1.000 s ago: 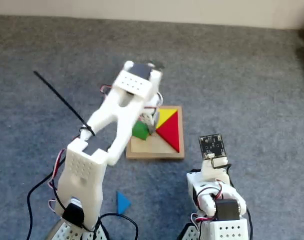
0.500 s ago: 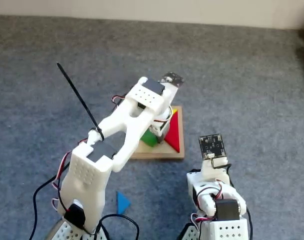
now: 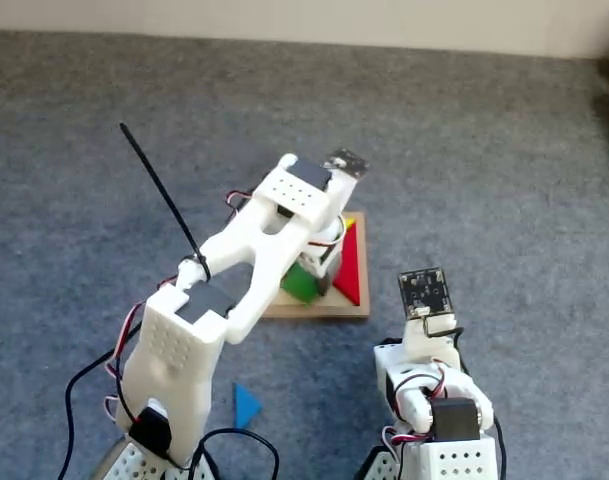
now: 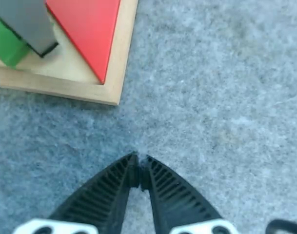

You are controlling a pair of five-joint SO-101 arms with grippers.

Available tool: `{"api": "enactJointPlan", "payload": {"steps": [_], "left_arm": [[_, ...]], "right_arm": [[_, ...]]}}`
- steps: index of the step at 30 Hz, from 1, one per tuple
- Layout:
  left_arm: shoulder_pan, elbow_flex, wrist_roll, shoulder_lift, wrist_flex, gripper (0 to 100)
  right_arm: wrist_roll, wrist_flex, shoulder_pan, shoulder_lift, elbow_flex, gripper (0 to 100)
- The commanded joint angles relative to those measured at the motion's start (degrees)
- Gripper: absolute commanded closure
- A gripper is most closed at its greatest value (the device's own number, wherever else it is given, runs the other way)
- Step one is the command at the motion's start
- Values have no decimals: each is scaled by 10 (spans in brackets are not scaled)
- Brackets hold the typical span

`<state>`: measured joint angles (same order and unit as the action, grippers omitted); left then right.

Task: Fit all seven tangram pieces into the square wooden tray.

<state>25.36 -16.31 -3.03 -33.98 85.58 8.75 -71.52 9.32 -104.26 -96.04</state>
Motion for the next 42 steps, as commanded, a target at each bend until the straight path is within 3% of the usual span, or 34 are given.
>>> {"api": "enactJointPlan", "payload": {"steps": [1,22,30,42], "left_arm": [[16,-54,3,35,43,758],[55,-42,-14,38,47,758],[54,42,-14,141,41,808],[-4,205,-10,165,-134,806]], "right_arm": [[-3,-6,-7,-19,-82,981],[-3,-6,-7,-19,-82,981],[-3,-6,-7,-19,-82,981],[-3,-6,-7,-19,-82,981]]}}
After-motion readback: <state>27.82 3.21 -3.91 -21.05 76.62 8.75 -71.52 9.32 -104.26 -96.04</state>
